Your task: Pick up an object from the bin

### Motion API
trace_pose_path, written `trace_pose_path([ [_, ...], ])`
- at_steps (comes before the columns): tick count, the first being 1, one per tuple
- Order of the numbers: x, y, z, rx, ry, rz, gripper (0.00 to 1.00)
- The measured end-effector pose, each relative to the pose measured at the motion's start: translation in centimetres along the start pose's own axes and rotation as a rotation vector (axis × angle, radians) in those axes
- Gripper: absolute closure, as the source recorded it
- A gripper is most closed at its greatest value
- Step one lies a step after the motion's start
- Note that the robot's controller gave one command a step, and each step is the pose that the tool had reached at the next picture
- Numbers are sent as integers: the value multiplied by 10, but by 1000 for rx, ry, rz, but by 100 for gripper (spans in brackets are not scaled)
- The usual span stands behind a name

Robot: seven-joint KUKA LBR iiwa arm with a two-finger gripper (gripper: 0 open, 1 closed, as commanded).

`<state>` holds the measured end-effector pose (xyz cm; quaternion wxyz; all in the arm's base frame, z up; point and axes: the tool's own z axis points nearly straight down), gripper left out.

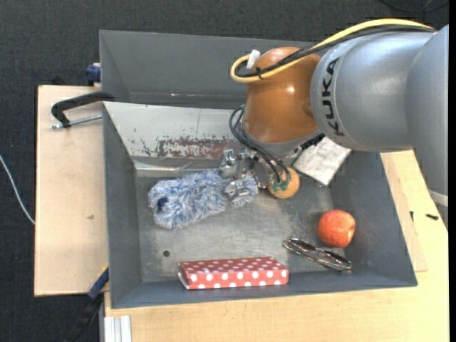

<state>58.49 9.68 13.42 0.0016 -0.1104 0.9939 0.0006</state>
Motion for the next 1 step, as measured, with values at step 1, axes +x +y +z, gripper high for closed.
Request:
trace_pose_path([
  [1, -3, 0, -11, 1, -10, 0, 100],
])
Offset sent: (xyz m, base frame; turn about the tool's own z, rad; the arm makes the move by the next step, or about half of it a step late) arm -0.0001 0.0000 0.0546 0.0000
